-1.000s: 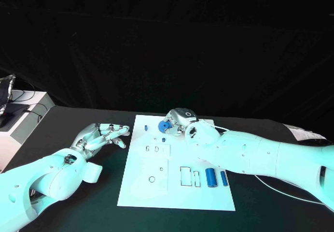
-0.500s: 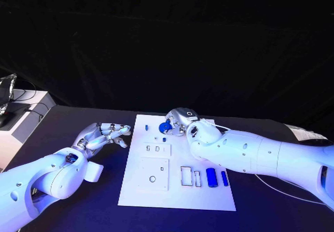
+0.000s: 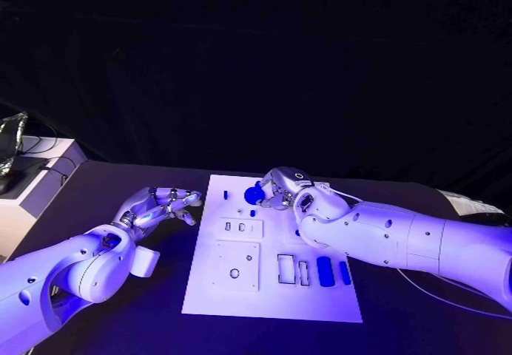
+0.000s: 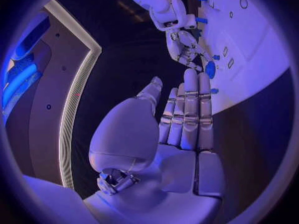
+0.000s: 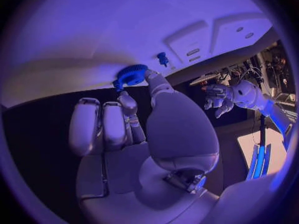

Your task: Assemble the parts on the task board

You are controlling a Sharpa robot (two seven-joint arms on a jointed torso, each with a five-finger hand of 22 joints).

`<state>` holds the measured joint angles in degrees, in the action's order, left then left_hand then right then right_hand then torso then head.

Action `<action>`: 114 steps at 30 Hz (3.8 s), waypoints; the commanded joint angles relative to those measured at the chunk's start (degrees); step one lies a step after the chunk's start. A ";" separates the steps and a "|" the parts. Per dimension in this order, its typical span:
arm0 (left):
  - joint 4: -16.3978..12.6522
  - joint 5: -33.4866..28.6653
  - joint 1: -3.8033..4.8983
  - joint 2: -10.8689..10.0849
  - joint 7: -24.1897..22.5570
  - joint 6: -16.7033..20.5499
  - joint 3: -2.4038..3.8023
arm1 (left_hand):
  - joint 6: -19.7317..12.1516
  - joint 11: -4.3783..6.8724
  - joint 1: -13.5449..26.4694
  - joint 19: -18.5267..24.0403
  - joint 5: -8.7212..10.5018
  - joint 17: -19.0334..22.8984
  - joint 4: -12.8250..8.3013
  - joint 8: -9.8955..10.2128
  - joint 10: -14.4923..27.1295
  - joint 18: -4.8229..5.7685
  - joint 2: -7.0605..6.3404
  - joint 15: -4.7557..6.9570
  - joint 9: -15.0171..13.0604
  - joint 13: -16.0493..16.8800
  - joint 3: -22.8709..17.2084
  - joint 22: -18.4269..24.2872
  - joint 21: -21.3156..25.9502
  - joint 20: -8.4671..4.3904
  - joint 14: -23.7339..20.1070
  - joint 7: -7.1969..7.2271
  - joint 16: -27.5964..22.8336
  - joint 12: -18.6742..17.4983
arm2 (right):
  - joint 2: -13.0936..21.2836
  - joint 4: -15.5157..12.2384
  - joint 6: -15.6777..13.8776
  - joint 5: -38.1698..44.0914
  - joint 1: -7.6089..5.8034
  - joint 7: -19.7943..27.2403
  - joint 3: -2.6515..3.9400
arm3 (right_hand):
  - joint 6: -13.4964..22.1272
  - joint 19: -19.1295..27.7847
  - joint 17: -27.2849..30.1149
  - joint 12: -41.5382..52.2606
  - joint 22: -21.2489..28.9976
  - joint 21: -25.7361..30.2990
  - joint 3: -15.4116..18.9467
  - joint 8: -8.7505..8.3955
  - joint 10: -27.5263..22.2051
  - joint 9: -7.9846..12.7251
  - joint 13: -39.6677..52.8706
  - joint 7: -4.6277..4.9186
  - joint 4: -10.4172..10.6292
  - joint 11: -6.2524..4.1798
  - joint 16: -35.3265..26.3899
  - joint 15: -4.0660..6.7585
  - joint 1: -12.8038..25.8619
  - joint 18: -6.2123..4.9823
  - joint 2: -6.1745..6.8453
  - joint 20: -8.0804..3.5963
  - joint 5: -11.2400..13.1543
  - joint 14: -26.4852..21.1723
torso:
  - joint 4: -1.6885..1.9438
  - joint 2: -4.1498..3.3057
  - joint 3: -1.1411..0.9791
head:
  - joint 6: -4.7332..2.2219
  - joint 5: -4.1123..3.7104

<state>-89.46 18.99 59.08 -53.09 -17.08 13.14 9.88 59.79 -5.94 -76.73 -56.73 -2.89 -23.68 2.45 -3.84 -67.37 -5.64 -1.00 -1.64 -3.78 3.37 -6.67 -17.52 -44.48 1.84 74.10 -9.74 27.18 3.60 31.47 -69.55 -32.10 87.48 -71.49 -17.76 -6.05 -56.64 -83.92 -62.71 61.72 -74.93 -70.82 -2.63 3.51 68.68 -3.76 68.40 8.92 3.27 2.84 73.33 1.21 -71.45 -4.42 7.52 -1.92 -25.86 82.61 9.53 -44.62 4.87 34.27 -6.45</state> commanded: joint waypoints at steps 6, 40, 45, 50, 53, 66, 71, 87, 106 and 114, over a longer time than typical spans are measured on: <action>-0.02 0.10 0.04 0.13 -0.27 -0.93 0.04 | -0.48 -0.17 0.33 0.45 -0.03 0.07 0.02 0.18 0.41 -0.84 0.11 0.07 0.04 0.07 -0.28 0.07 -0.20 0.13 -0.40 0.08 0.21 -0.18 | 2.67 -1.89 -3.63 -8.97 0.40 4.18 -0.09 | -0.95 -2.86 -0.06 0.60 -10.06 -0.30 -0.15 0.22 0.58 -0.04 0.58 -0.09 -3.17 -0.37 0.13 0.50 0.40 -0.06 -2.34 -0.47 0.02 0.21 | -0.16 0.06 -0.05 | -0.14 -0.10; 0.44 0.10 -0.56 0.01 -1.20 -1.18 0.08 | -0.36 -0.08 0.11 0.54 -0.03 0.06 -0.23 0.17 0.22 -0.82 0.03 0.11 0.04 0.07 -0.44 0.17 -0.32 0.12 -0.48 0.21 0.24 -0.17 | 20.58 -3.06 6.80 -26.07 -0.62 28.75 0.05 | -2.54 -2.45 0.14 0.03 -10.23 -1.22 -0.54 0.23 0.62 0.01 0.65 -0.16 -10.47 -0.57 -0.20 0.77 -6.31 0.37 -3.77 -0.77 3.26 0.15 | -1.62 0.34 -1.55 | -0.72 -1.24; 0.58 0.10 -0.58 0.03 -1.16 -1.24 0.07 | -0.36 -0.08 0.11 0.54 -0.03 0.06 -0.23 0.17 0.22 -0.82 0.03 0.11 0.04 0.07 -0.44 0.17 -0.32 0.12 -0.48 0.21 0.24 -0.17 | 19.79 -1.25 5.89 -25.46 0.25 26.92 0.02 | -2.30 -2.45 0.00 0.04 -10.21 -1.18 -0.46 0.20 0.64 0.02 0.71 -0.10 -10.31 -0.55 -0.12 0.72 -5.96 0.33 -3.67 -0.75 3.26 0.15 | -1.56 0.39 -1.45 | -0.27 -1.05; 0.64 0.10 -0.59 -0.11 -1.13 -1.21 0.07 | -0.36 -0.08 0.11 0.54 -0.03 0.06 -0.23 0.17 0.22 -0.82 0.03 0.11 0.04 0.07 -0.44 0.17 -0.32 0.12 -0.48 0.21 0.24 -0.17 | 19.40 0.17 5.78 -25.28 0.84 26.13 0.02 | -1.96 -2.48 -0.09 -0.02 -10.21 -1.21 -0.27 0.20 0.55 0.01 0.72 -0.05 -10.16 -0.51 -0.09 0.65 -5.72 0.31 -3.41 -0.69 3.30 0.15 | -1.54 0.33 -1.41 | -0.10 -1.04; 0.68 0.10 -0.59 -0.18 -1.10 -1.18 0.07 | -0.36 -0.08 0.11 0.54 -0.03 0.06 -0.23 0.17 0.22 -0.82 0.03 0.11 0.04 0.07 -0.44 0.17 -0.32 0.12 -0.48 0.21 0.24 -0.17 | 19.27 0.50 5.81 -25.25 1.06 26.08 0.02 | -1.66 -2.49 -0.15 -0.12 -10.21 -1.23 -0.11 0.21 0.44 0.01 0.67 0.02 -10.02 -0.45 -0.08 0.60 -5.64 0.30 -3.24 -0.65 3.36 0.14 | -1.64 0.32 -1.45 | -0.02 -0.92; 0.98 0.10 -0.61 -0.15 -0.71 -1.34 0.07 | -0.35 -0.11 0.22 0.57 -0.03 0.06 -0.22 0.17 0.27 -0.82 0.04 0.10 0.04 0.07 -0.50 0.25 -0.46 0.11 -0.51 0.18 0.29 -0.18 | 19.20 0.82 6.78 -25.00 1.31 25.85 0.02 | -1.57 -2.53 -0.42 -0.19 -10.24 -1.28 0.29 0.26 0.39 -0.02 0.66 -0.01 -9.12 -0.42 -0.07 0.53 -5.72 0.24 -2.96 -0.51 3.22 0.16 | -1.66 0.38 -1.49 | 0.50 -0.78; 1.02 0.10 -0.63 -0.08 -0.70 -1.39 0.07 | -0.35 -0.11 0.22 0.57 -0.03 0.06 -0.22 0.17 0.27 -0.82 0.04 0.10 0.04 0.07 -0.50 0.25 -0.46 0.11 -0.51 0.18 0.29 -0.18 | 18.93 1.28 7.05 -24.98 1.38 25.62 0.02 | -1.57 -2.53 -0.42 -0.19 -10.24 -1.28 0.29 0.26 0.39 -0.02 0.66 -0.01 -9.12 -0.42 -0.07 0.53 -5.72 0.24 -2.96 -0.51 3.22 0.16 | -1.66 0.39 -1.43 | 0.51 -0.85; 1.20 0.11 -0.65 0.06 -0.56 -1.36 0.07 | -0.35 -0.11 0.22 0.57 -0.03 0.06 -0.22 0.17 0.27 -0.82 0.04 0.10 0.04 0.07 -0.50 0.25 -0.46 0.11 -0.51 0.18 0.29 -0.18 | 17.65 2.49 7.32 -24.82 1.64 24.89 0.02 | -3.00 -2.59 -0.66 0.41 -10.28 -1.47 -0.99 0.26 1.16 0.00 1.22 -0.32 -9.28 -0.67 -0.07 0.78 -5.63 0.31 -4.28 -0.69 3.66 0.22 | -1.69 0.33 -1.45 | 0.88 -0.53; 1.37 0.11 -0.66 0.12 -0.46 -1.43 0.07 | -0.42 -0.14 0.24 0.61 -0.03 0.07 -0.18 0.18 0.35 -0.83 0.09 0.08 0.04 0.07 -0.51 0.40 -0.56 0.12 -0.51 0.12 0.32 -0.19 | 17.05 3.70 7.84 -24.70 1.84 24.49 0.03 | -3.59 -2.59 -0.76 0.40 -10.26 -1.39 -1.69 0.23 1.32 0.02 1.56 -0.56 -10.00 -0.86 -0.18 0.96 -4.63 0.37 -5.35 -0.91 3.81 0.27 | -1.69 0.38 -1.45 | 0.92 -0.42; 1.38 0.11 -0.66 0.11 -0.41 -1.42 0.07 | -0.42 -0.14 0.24 0.61 -0.03 0.07 -0.18 0.18 0.35 -0.83 0.09 0.08 0.04 0.07 -0.51 0.40 -0.56 0.12 -0.51 0.12 0.32 -0.19 | 16.63 4.41 8.51 -24.70 1.91 24.22 0.03 | -3.71 -2.60 -0.85 0.46 -10.28 -1.44 -1.62 0.27 1.39 0.00 1.67 -0.63 -9.79 -0.88 -0.14 0.99 -4.24 0.39 -5.57 -0.92 3.91 0.30 | -1.65 0.37 -1.40 | 1.00 -0.39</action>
<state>-87.99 19.01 58.42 -53.10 -17.20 12.63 9.90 59.58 -5.94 -76.73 -56.53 -2.88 -23.65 2.30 -3.84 -67.37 -5.64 -1.00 -1.43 -3.78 3.37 -6.81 -17.17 -44.71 2.04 73.90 -9.53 27.18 3.60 48.21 -65.24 -24.99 62.20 -69.65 6.62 -6.01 -59.90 -83.91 -63.49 61.92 -74.91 -71.93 -4.07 3.52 69.90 -3.72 69.98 8.30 -6.64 2.23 72.99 1.94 -75.92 -4.41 2.17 -2.34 -22.29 82.73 7.86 -44.24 3.43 35.23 -6.86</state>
